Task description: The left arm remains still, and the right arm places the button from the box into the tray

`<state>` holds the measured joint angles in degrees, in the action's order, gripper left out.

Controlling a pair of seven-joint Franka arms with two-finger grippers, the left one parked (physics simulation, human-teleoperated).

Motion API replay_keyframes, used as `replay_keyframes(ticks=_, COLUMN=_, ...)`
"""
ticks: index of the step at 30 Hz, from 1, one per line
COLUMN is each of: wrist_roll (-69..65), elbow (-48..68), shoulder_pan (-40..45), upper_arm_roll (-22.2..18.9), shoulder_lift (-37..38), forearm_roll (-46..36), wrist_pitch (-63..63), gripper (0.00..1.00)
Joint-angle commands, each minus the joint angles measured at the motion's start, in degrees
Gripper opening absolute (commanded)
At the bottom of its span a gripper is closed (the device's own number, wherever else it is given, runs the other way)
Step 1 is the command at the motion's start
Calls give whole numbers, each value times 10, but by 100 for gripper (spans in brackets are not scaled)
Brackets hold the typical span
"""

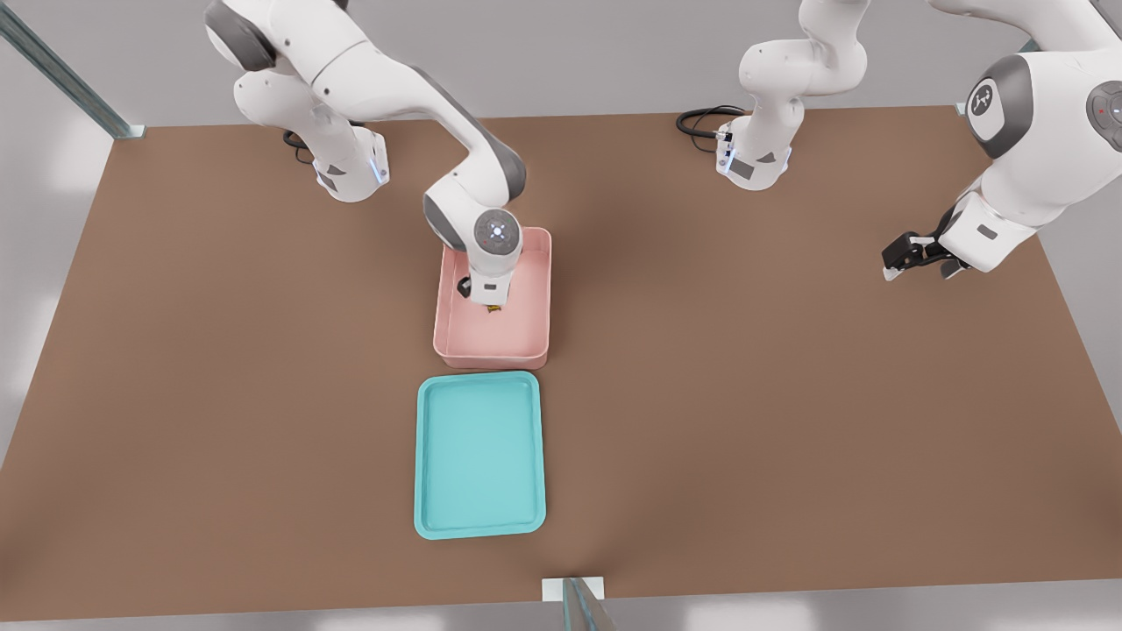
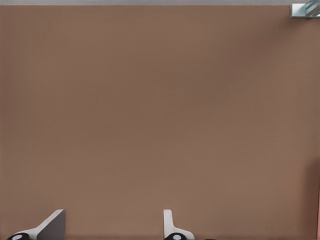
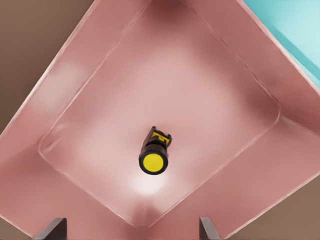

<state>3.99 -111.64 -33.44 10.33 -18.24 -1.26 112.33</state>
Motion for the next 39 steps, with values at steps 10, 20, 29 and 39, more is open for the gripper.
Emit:
replay_keyframes(ticks=10, wrist_roll=215, elbow=-137, shoulder_pan=-11, upper_arm_roll=-5, shoulder_lift=-16, forearm_roll=-6, wrist_pitch=286, gripper=99)
replay_keyframes(ticks=20, wrist_roll=317, elbow=-138, shoulder_pan=-24, upper_arm_roll=-5, shoulder_lift=-68, forearm_roll=22, wrist_pitch=314, gripper=96)
replay_keyframes(ticks=29, wrist_roll=308, elbow=-157, shoulder_pan=-26, upper_arm_roll=-5, shoulder_lift=-70, forearm_roll=35, wrist_pitch=312, gripper=83)
replay_keyframes(ticks=39, wrist_roll=311, elbow=-154, shoulder_pan=-26, upper_arm_roll=-5, shoulder_lift=-65, forearm_roll=32, wrist_pitch=313, gripper=73)
